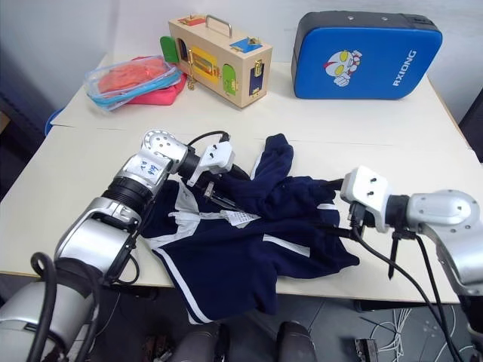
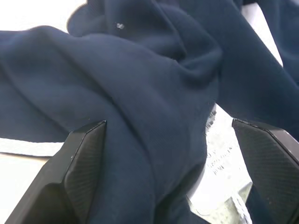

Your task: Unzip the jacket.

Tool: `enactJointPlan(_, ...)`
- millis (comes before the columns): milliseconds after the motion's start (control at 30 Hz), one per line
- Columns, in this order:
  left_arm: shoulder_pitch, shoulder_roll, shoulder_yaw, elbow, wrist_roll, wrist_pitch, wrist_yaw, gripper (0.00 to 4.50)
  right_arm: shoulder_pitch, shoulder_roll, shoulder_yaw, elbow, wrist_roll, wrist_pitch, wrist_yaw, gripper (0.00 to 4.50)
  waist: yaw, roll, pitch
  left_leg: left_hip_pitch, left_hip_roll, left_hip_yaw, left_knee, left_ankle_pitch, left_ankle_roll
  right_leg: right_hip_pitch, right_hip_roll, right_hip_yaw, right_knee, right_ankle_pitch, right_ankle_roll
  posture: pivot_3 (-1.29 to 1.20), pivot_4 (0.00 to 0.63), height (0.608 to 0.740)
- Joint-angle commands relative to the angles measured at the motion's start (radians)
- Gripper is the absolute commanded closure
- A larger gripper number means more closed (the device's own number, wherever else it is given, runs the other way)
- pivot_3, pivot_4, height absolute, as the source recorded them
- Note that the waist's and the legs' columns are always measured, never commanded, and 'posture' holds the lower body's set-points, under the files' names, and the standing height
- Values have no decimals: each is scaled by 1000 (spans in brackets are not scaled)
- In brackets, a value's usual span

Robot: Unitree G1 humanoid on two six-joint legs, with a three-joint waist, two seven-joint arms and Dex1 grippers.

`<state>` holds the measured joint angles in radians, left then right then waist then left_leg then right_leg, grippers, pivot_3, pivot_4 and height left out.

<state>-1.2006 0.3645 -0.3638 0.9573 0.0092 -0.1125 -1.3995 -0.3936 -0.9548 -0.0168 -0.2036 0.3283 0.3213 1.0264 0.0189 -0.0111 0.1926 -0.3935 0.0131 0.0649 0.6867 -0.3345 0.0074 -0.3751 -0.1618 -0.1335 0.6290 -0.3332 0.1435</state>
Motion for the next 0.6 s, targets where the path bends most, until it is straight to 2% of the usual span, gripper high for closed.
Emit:
enactJointPlan(33, -8, -8, 1, 18, 49, -48, 36, 7, -112, 42, 70, 138, -109, -105, -4, 17, -1, 0, 0, 0, 0, 0, 0, 0, 0, 0, 0, 0, 0, 0, 0, 0, 150, 740)
enactJointPlan(67, -8, -10, 4, 28, 62, -54, 57, 7, -146, 49, 106, 193, -151, -158, 16, 17, -2, 0, 0, 0, 0, 0, 1, 0, 0, 0, 0, 0, 1, 0, 0, 0, 150, 740)
enactJointPlan(167, -8, -15, 22, 46, 75, -64, 93, 549, -219, 44, 202, 349, -278, -363, 80, 0, -3, 0, 0, 0, 0, 0, 0, 0, 0, 0, 0, 0, 0, 0, 0, 0, 150, 740)
enactJointPlan(267, -9, -16, 38, 50, 80, -65, 117, 1476, -315, 61, 243, 516, -342, -498, 108, 594, -7, 0, 0, -1, -1, -1, 0, 0, 0, 0, -1, -1, -1, 0, 0, 0, 150, 740)
enactJointPlan(400, -3, -10, 54, 43, 81, -60, 130, 2771, -427, 86, 254, 687, -354, -580, 163, 1975, -23, 0, 0, -2, 0, -2, 0, 0, 0, 0, -1, -2, 0, 0, 0, 0, 150, 740)
enactJointPlan(533, 4, -5, 66, 42, 86, -64, 147, 4064, -468, 121, 262, 766, -337, -602, 234, 3439, -30, 0, 0, -1, 0, -2, 0, 0, 0, 0, -1, -2, 0, 0, 0, 0, 150, 740)
enactJointPlan(600, 10, -2, 70, 39, 86, -59, 149, 4499, -484, 150, 255, 784, -321, -578, 261, 4066, -36, 0, 0, -1, 0, -2, 0, 0, 0, 0, -1, -2, 1, 0, 0, 0, 150, 740)
